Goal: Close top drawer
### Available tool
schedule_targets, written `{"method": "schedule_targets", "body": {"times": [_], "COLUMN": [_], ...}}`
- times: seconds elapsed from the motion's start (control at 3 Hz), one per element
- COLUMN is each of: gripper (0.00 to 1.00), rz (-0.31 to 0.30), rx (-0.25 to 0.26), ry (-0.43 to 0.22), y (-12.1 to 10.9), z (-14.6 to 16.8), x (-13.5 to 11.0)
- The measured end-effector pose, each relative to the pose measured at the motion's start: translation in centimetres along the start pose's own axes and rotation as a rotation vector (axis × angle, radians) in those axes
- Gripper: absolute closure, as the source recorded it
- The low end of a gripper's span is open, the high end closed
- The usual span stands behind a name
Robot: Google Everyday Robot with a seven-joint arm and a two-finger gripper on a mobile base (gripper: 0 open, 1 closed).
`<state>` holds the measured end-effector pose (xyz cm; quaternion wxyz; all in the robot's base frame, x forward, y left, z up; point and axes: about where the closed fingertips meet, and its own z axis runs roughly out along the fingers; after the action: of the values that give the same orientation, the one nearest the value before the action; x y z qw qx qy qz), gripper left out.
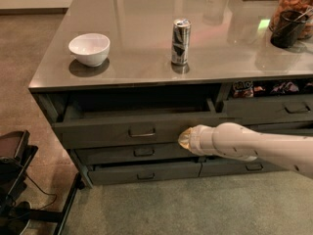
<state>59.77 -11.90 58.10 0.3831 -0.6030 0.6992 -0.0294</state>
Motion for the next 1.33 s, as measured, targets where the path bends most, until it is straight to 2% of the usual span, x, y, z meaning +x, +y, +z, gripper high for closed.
{"method": "schedule_targets", "body": {"times": [0.33,0.67,1.0,1.33], "gripper": [1.0,1.0,1.0,1.0], "rz": [-0.009,-0.017,-0.017,-0.018], "rx": [0.002,0.006,0.007,-0.025], "ry": [0.003,0.0,-0.001,-0.006], "y": [-1.8,-4.5,-4.5,-3.9], "z": [1.3,3.4,3.4,2.9], "x": [-0.2,-0.4,-0.4,-0.8]}}
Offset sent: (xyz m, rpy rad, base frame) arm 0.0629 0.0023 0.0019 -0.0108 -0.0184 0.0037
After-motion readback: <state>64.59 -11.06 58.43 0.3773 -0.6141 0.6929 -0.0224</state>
